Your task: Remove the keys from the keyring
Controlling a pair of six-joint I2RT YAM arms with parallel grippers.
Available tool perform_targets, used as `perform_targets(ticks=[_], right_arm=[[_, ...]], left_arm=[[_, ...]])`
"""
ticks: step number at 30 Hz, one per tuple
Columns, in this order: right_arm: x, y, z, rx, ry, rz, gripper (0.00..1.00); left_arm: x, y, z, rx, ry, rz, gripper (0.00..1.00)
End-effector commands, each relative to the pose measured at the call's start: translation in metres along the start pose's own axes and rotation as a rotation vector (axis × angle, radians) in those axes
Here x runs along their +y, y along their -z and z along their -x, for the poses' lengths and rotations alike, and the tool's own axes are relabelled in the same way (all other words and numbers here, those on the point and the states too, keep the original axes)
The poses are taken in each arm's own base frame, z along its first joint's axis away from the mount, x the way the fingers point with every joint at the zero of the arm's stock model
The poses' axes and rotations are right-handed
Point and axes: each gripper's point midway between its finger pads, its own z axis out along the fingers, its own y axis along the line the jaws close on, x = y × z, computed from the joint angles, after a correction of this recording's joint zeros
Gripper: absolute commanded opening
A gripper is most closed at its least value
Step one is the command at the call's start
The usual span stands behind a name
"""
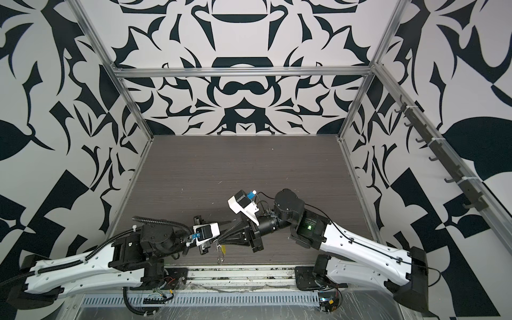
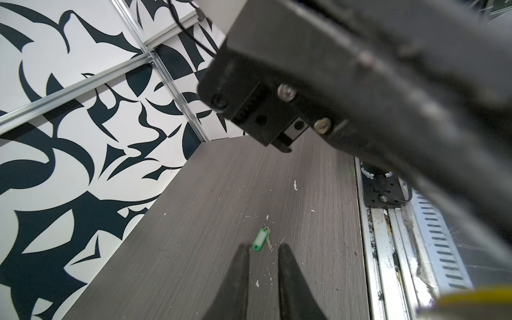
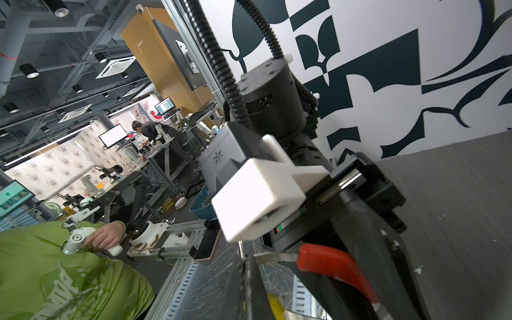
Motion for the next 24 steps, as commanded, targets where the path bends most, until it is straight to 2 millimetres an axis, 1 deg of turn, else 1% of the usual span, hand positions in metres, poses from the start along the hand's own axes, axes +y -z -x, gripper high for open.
perform_targets(ticks=[1, 4, 6, 10, 15, 18, 20, 24], right_arm=[[-0.003, 0.007, 0.015, -0.035, 0.060, -0.085, 0.00], [-0.014, 0.012, 0.016, -0.044, 0.063, -0.163, 0.00], [-0.021, 0.015, 0.017, -0.060, 0.071, -0.210, 0.00], [-0.038, 0.026, 0.021, -0.091, 0.086, -0.343, 0.00], [-0.054, 0.043, 0.022, -0.120, 0.120, -0.489, 0.00], [-0.061, 0.054, 0.022, -0.128, 0.141, -0.561, 0.00], [-0.064, 0.061, 0.023, -0.136, 0.154, -0.605, 0.00], [-0.072, 0.076, 0.023, -0.140, 0.188, -0.703, 0.00]], left_arm=[[0.017, 0.005, 0.017, -0.038, 0.048, 0.072, 0.00], [0.020, 0.003, 0.013, -0.029, 0.072, 0.093, 0.01], [0.021, 0.002, 0.012, -0.031, 0.097, 0.105, 0.13], [0.024, -0.002, 0.004, -0.004, 0.142, 0.134, 0.25], [0.027, -0.007, -0.005, 0.023, 0.197, 0.161, 0.36], [0.030, -0.007, -0.010, 0.039, 0.230, 0.189, 0.40], [0.031, -0.007, -0.014, 0.046, 0.248, 0.203, 0.41], [0.040, 0.001, -0.020, 0.058, 0.308, 0.259, 0.42]])
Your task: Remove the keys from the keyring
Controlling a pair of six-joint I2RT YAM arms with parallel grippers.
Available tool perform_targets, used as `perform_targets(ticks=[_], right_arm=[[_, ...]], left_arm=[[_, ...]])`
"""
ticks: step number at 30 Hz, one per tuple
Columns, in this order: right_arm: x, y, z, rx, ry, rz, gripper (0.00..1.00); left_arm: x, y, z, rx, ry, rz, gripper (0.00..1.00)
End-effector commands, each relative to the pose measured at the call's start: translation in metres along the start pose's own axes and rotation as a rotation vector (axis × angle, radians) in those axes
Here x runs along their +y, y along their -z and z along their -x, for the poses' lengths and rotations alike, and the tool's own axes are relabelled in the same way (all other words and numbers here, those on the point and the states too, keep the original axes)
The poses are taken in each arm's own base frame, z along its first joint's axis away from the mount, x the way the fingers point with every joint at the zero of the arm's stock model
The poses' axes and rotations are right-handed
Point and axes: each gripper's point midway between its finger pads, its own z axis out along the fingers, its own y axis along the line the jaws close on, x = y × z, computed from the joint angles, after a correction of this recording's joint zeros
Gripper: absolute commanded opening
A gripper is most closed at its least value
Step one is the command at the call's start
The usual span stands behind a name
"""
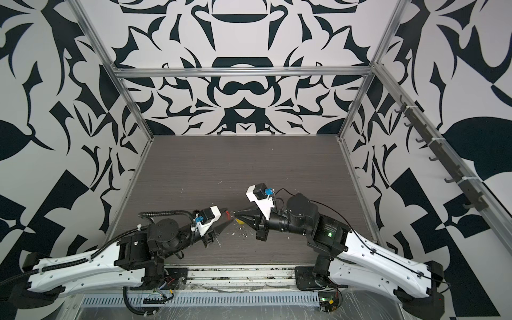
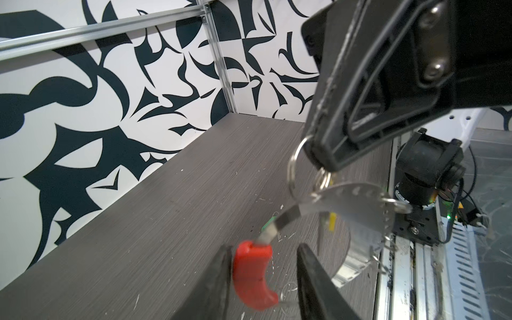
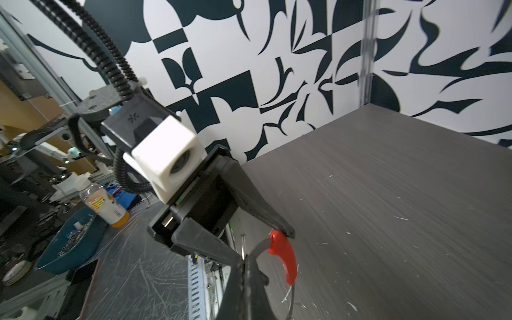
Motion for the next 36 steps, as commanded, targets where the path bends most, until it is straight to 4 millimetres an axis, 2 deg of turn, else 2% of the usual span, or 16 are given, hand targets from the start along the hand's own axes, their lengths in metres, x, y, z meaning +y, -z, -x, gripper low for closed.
perform_targets(ticks=[1, 6, 9, 12, 18, 25, 28, 36], right_arm=[[-0.017, 0.010, 0.013, -0.057, 0.065, -0.117, 0.00], [-0.015, 0.011, 0.011, -0.010, 0.116, -0.112, 0.00], [-0.007, 0.007, 0.005, 0.050, 0.144, -0.060, 0.00], [0.001, 0.002, -0.001, 0.092, 0.163, -0.005, 0.00], [0.003, 0.002, -0.001, 0.100, 0.187, 0.051, 0.00], [0.011, 0.007, 0.009, 0.065, 0.161, 0.172, 0.00], [0.010, 0.007, 0.011, 0.059, 0.149, 0.194, 0.00], [0.014, 0.004, 0.014, 0.063, 0.126, 0.250, 0.00]], left_arm=[[0.013, 0.007, -0.001, -0.007, 0.087, 0.063, 0.43], [0.021, 0.020, 0.021, -0.014, 0.108, 0.069, 0.44], [0.030, 0.022, 0.034, -0.006, 0.157, 0.098, 0.51], [0.016, 0.016, 0.039, 0.039, 0.209, -0.055, 0.51], [0.015, 0.010, 0.041, 0.060, 0.394, -0.303, 0.43], [-0.009, 0.010, 0.042, 0.072, 0.411, -0.496, 0.40], [-0.015, 0.009, 0.041, 0.089, 0.415, -0.537, 0.39], [-0.014, 0.001, 0.035, 0.129, 0.417, -0.526, 0.32]])
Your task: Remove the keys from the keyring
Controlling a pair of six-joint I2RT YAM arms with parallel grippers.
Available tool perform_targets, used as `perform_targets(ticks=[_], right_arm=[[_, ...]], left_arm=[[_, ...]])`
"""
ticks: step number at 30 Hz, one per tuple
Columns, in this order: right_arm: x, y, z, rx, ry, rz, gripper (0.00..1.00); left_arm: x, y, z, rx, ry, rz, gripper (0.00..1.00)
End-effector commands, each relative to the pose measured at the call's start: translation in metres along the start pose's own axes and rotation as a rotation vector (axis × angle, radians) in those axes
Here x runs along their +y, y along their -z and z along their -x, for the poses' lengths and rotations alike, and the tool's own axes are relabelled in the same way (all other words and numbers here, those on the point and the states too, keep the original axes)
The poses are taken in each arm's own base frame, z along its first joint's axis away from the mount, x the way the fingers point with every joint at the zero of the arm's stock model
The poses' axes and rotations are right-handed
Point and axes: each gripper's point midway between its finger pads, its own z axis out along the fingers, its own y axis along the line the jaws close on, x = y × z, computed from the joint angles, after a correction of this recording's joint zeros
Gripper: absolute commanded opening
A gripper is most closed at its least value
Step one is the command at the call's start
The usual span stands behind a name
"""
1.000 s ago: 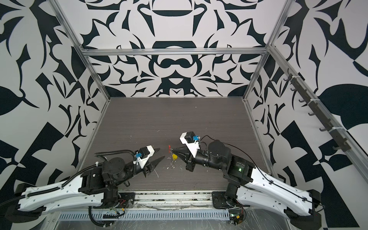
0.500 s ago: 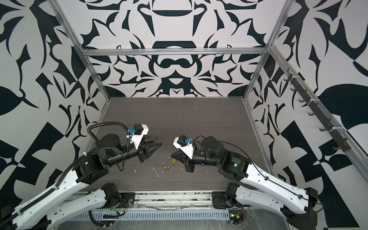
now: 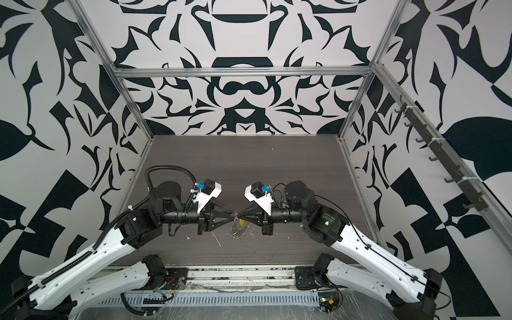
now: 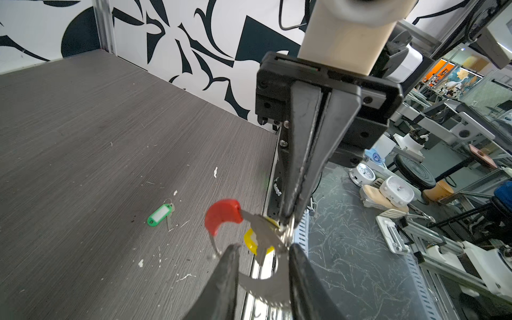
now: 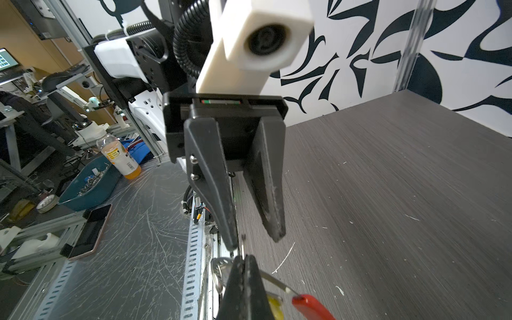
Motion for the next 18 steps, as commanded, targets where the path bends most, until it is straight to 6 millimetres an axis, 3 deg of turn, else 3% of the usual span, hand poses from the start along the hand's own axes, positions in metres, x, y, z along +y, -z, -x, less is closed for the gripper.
perform_targets(ticks=[1, 12, 18], right_arm=[[0.017, 0.007, 0.032, -0.083, 0.056, 0.069, 0.00], [0.013, 0.004, 0.031, -0.077, 0.041, 0.057, 0.00], [0.009, 0.002, 0.030, -0.076, 0.032, 0.043, 0.00]], left_arm=[[-0.009, 0.006, 0.010, -0.015, -0.018, -0.027, 0.30], [-0.014, 0.001, 0.014, -0.014, -0.009, -0.068, 0.15], [-0.018, 0.003, 0.021, -0.039, -0.017, -0.062, 0.00]])
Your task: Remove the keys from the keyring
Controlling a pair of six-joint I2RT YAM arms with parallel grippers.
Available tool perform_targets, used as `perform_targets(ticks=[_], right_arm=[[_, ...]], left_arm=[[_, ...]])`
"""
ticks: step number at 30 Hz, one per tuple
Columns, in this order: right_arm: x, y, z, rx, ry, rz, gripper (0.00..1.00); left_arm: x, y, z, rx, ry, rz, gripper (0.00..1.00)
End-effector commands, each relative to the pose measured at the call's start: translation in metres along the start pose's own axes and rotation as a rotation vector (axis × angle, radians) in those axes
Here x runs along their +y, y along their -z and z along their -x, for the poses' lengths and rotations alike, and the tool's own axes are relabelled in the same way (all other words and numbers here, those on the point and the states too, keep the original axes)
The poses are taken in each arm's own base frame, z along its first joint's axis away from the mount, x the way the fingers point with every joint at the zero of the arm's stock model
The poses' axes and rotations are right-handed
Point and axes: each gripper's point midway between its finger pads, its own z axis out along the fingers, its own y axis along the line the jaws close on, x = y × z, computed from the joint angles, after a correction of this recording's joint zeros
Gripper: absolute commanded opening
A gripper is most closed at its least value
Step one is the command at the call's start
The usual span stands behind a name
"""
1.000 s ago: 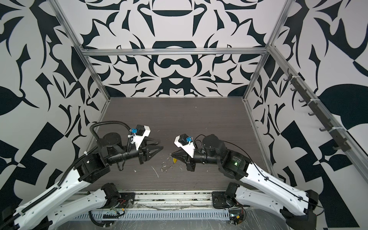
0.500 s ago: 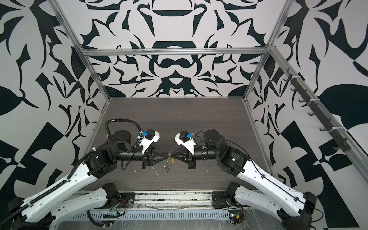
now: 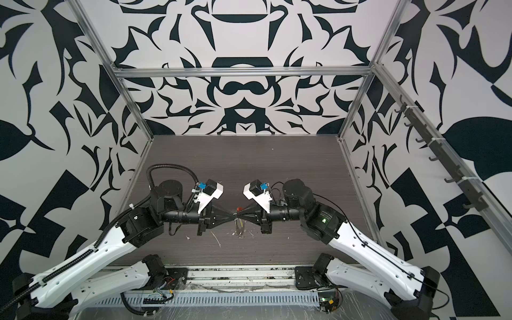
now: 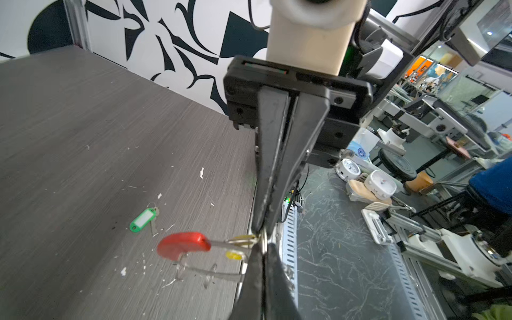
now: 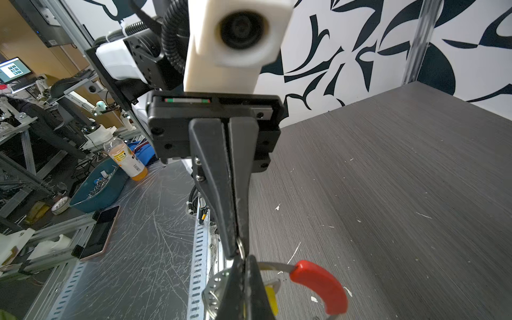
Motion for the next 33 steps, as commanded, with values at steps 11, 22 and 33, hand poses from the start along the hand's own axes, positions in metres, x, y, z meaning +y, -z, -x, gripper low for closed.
perform_targets(ticks=[11, 22, 33], right_arm=[[0.001, 0.027, 0.034, -0.143, 0.101, -0.127, 0.40], [-0.004, 0.022, 0.017, -0.143, 0.084, -0.123, 0.41], [-0.007, 0.011, 0.004, -0.110, 0.099, -0.090, 0.44]], left_arm=[[0.011, 0.004, 0.017, -0.038, 0.005, 0.215, 0.00], [0.005, 0.010, 0.020, -0.064, -0.014, 0.251, 0.00], [-0.020, 0.014, 0.016, -0.085, -0.162, 0.196, 0.00]])
